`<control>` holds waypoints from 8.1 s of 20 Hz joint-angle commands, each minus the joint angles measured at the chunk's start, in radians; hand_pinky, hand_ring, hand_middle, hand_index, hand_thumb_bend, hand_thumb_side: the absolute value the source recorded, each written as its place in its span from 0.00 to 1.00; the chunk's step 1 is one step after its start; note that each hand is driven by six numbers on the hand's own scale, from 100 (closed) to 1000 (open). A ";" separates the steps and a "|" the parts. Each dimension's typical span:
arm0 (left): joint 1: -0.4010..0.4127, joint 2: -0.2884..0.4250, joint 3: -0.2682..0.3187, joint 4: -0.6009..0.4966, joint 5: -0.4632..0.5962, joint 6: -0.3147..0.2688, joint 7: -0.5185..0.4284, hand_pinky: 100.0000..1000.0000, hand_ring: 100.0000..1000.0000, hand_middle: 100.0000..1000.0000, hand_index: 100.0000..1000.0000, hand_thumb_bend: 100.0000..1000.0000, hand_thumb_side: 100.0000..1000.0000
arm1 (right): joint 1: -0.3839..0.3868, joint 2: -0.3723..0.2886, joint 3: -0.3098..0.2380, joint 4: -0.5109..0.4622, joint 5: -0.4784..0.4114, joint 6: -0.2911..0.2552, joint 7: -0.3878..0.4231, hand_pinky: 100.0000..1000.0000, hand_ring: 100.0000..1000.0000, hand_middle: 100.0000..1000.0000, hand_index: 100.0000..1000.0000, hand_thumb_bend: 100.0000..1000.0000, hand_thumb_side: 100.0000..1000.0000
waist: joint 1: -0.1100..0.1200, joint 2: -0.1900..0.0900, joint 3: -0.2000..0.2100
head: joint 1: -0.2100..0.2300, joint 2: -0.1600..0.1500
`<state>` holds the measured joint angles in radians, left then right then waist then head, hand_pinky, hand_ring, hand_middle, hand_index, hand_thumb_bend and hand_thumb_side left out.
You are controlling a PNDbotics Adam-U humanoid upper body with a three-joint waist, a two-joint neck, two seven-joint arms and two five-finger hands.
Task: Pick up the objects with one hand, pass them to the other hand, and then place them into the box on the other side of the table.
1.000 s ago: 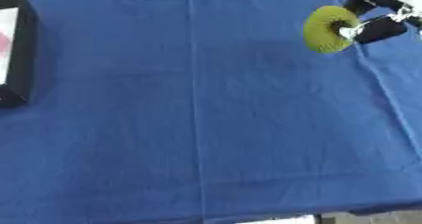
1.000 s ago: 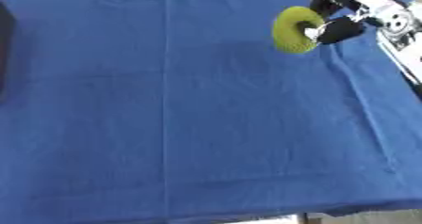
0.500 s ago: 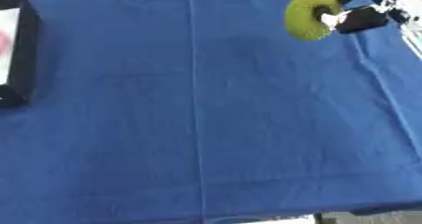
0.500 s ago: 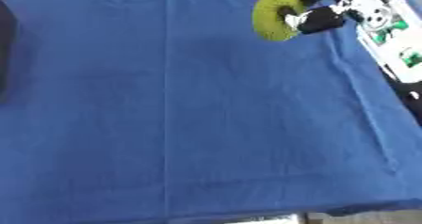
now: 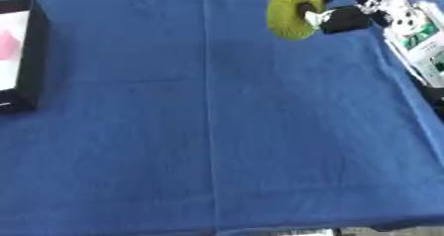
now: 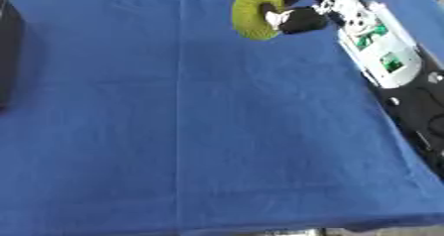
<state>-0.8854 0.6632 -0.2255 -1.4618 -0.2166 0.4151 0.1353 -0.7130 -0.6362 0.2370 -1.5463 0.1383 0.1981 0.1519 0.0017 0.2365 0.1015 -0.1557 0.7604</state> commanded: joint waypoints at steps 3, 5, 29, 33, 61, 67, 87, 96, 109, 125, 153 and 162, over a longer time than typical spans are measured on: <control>-0.066 -0.005 -0.025 -0.047 -0.011 -0.006 -0.049 0.80 0.59 0.56 0.67 0.00 0.35 | -0.037 0.039 0.009 0.008 0.027 -0.016 -0.003 0.70 0.50 0.31 0.40 0.00 0.00 | 0.005 -0.033 0.003 | 0.000 0.008; -0.089 -0.018 -0.039 -0.057 -0.018 -0.009 -0.069 0.80 0.59 0.56 0.67 0.00 0.34 | -0.043 0.058 0.018 0.014 0.041 -0.019 0.000 0.69 0.50 0.31 0.40 0.00 0.00 | 0.006 -0.037 0.004 | 0.000 0.009; -0.257 -0.215 -0.178 -0.030 -0.141 -0.020 -0.342 0.80 0.62 0.59 0.69 0.00 0.34 | -0.087 0.214 0.086 0.080 0.110 -0.052 0.010 0.69 0.50 0.32 0.39 0.00 0.00 | 0.019 -0.057 0.008 | 0.015 0.010; -0.269 -0.245 -0.199 -0.014 -0.162 -0.024 -0.380 0.79 0.62 0.59 0.69 0.00 0.34 | -0.092 0.230 0.093 0.087 0.118 -0.055 0.004 0.69 0.50 0.32 0.39 0.00 0.00 | 0.021 -0.058 0.009 | 0.015 0.010; -0.270 -0.367 -0.288 0.033 -0.299 -0.041 -0.600 0.83 0.71 0.68 0.78 0.04 0.42 | -0.083 0.287 0.122 0.086 0.101 -0.076 -0.067 0.68 0.49 0.32 0.39 0.00 0.00 | 0.024 -0.056 0.018 | 0.045 0.010; -0.271 -0.358 -0.272 0.014 -0.358 -0.043 -0.714 0.84 0.72 0.70 0.80 0.13 0.44 | -0.081 0.284 0.122 0.084 0.101 -0.074 -0.071 0.67 0.49 0.32 0.39 0.00 0.00 | 0.023 -0.054 0.019 | 0.052 0.010; -0.264 -0.370 -0.267 0.050 -0.563 -0.116 -0.927 0.86 0.79 0.76 0.83 0.52 0.30 | -0.057 0.256 0.122 0.029 0.063 -0.073 -0.090 0.66 0.48 0.31 0.38 0.00 0.00 | 0.025 -0.051 0.016 | 0.078 0.010; -0.256 -0.381 -0.265 0.059 -0.632 -0.140 -0.901 0.86 0.80 0.77 0.84 0.54 0.25 | -0.048 0.253 0.128 0.008 0.051 -0.074 -0.084 0.65 0.48 0.31 0.38 0.00 0.00 | 0.025 -0.049 0.013 | 0.086 0.010; -0.246 -0.387 -0.256 0.057 -0.638 -0.095 -0.791 0.86 0.78 0.75 0.84 0.54 0.35 | -0.044 0.252 0.132 0.001 0.047 -0.074 -0.075 0.65 0.48 0.31 0.38 0.00 0.00 | 0.023 -0.048 0.013 | 0.092 0.010; -0.244 -0.408 -0.261 0.137 -0.626 -0.087 -0.803 0.87 0.79 0.76 0.85 0.58 0.46 | -0.042 0.252 0.139 -0.026 0.022 -0.090 -0.069 0.64 0.47 0.31 0.38 0.00 0.00 | 0.022 -0.046 0.010 | 0.103 0.010; -0.252 -0.439 -0.252 0.213 -0.619 -0.084 -0.724 0.83 0.72 0.64 0.69 0.17 0.16 | -0.040 0.248 0.146 -0.029 -0.015 -0.118 -0.054 0.63 0.47 0.31 0.37 0.00 0.00 | 0.023 -0.045 0.011 | 0.113 0.010; -0.243 -0.425 -0.265 0.164 -0.528 -0.053 -0.688 0.79 0.62 0.52 0.52 0.00 0.13 | -0.037 0.249 0.141 -0.013 0.005 -0.098 -0.065 0.63 0.47 0.31 0.37 0.00 0.00 | 0.022 -0.043 0.014 | 0.112 0.010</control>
<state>-1.1078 0.2206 -0.4940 -1.2651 -0.7629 0.3596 -0.5617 -0.7382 -0.3710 0.3850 -1.5525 0.1373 0.0967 0.0888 0.0244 0.2097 0.1144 -0.0449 0.7645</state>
